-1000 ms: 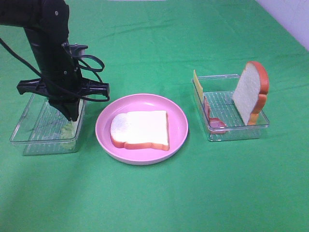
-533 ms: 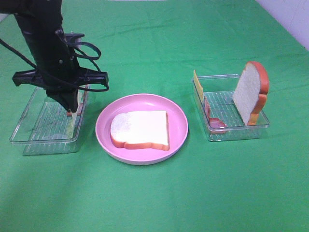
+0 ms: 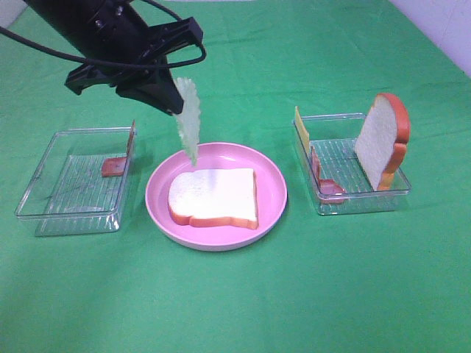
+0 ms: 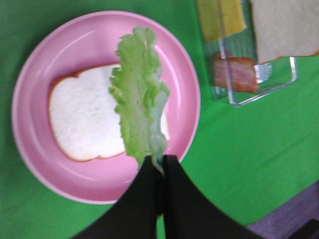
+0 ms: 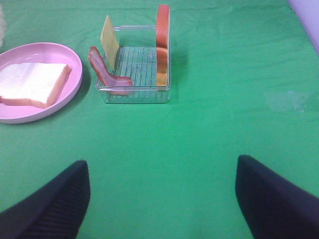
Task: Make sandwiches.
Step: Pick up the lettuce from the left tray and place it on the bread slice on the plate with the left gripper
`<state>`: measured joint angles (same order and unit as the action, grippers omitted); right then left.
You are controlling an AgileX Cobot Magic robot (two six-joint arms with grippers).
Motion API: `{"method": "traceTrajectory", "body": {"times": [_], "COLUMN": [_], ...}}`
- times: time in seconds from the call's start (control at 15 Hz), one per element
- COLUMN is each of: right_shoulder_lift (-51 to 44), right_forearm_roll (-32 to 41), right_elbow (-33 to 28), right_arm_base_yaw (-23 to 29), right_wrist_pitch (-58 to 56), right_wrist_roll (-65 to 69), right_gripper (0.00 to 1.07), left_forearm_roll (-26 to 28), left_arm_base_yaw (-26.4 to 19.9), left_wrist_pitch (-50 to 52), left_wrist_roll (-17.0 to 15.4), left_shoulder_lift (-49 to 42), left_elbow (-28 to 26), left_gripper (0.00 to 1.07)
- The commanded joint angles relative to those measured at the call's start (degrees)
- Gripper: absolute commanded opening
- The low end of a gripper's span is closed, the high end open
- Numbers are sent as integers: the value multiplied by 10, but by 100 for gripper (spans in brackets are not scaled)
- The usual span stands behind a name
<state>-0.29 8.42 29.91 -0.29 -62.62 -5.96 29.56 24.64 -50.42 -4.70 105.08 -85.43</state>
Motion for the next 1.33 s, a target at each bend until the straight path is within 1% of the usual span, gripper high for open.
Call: {"method": "traceTrajectory", "body": {"times": [0.07, 0.13, 0.33, 0.4, 0.53, 0.6, 0.73, 0.8, 0.87, 0.93, 1.07, 1.13, 1.2, 1.27, 1.33], "right_shoulder_lift": [-5, -5, -5, -5, -5, -5, -5, -5, -5, -5, -5, -5, -5, -5, -5], "right_forearm_roll": [1, 2, 2, 2, 2, 2, 2, 2, 2, 2, 2, 2, 2, 2, 2], "right_elbow": [-2, -2, -2, -2, -2, -2, -2, -2, -2, -2, -2, -2, -2, -2, -2], "right_arm_base_yaw": [-3, -3, -3, -3, -3, -3, -3, -3, -3, -3, -3, -3, -3, -3, -3], "right_wrist_pitch": [5, 5, 5, 5, 5, 5, 5, 5, 5, 5, 5, 5, 5, 5, 5], "right_wrist_roll": [-1, -1, -1, -1, -1, -1, -1, -1, -1, -1, -1, -1, -1, -1, -1], "right_gripper": [76, 76, 76, 76, 76, 76, 76, 76, 76, 76, 76, 76, 76, 76, 76], "left_forearm_roll": [81, 107, 140, 148, 138, 120, 57, 22, -13, -64, -117, -125, -130, -130, -130], "left_arm_base_yaw": [15, 23, 46, 59, 59, 58, 57, 57, 57, 57, 57, 57, 57, 57, 57], "left_wrist_pitch": [31, 44, 72, 74, 68, 64, 58, 56, 56, 57, 60, 60, 60, 60, 58], "left_wrist_roll": [63, 68, 85, 115, 115, 113, 108, 90, 62, 17, -36, -45, -62, -66, -66], "left_shoulder_lift": [14, 28, 68, 99, 116, 125, 128, 128, 128, 128, 128, 128, 128, 128, 128], "left_elbow": [-2, -2, -2, -2, -2, -2, -2, -2, -2, -2, -2, -2, -2, -2, -2], "left_gripper": [0, 0, 0, 0, 0, 0, 0, 0, 0, 0, 0, 0, 0, 6, 19]}}
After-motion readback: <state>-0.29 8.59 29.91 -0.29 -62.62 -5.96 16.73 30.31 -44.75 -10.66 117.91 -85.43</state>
